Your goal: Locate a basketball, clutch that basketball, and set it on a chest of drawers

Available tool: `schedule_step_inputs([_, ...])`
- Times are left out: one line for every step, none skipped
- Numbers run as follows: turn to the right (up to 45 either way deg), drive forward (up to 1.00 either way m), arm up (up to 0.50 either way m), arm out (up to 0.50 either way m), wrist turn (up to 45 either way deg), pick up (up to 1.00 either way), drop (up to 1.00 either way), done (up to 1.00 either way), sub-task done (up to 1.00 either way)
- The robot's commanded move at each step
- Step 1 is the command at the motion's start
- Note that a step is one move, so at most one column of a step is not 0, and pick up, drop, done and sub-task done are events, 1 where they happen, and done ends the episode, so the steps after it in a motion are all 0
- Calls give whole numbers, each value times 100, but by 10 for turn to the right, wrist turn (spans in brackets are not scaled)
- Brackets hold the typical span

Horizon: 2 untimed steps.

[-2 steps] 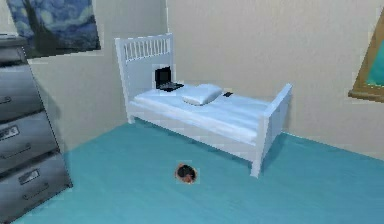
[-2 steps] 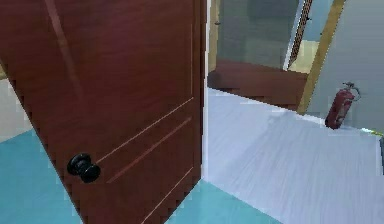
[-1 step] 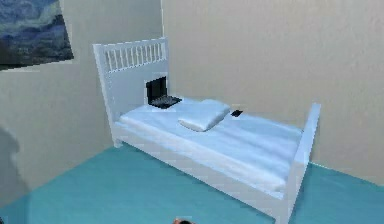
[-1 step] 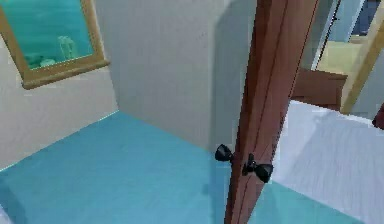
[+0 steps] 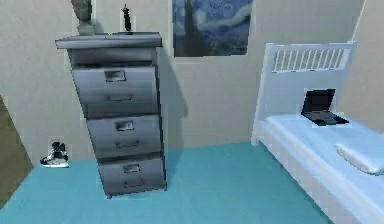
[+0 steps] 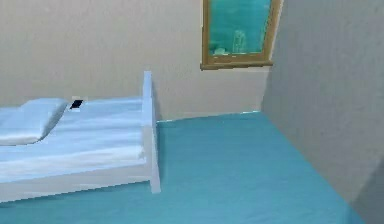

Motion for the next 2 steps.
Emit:
schedule_step_inputs([-450,0,0,0,0,0,0,0,0])
schedule_step_inputs([-90,0,0,0,0,0,0,0,0])
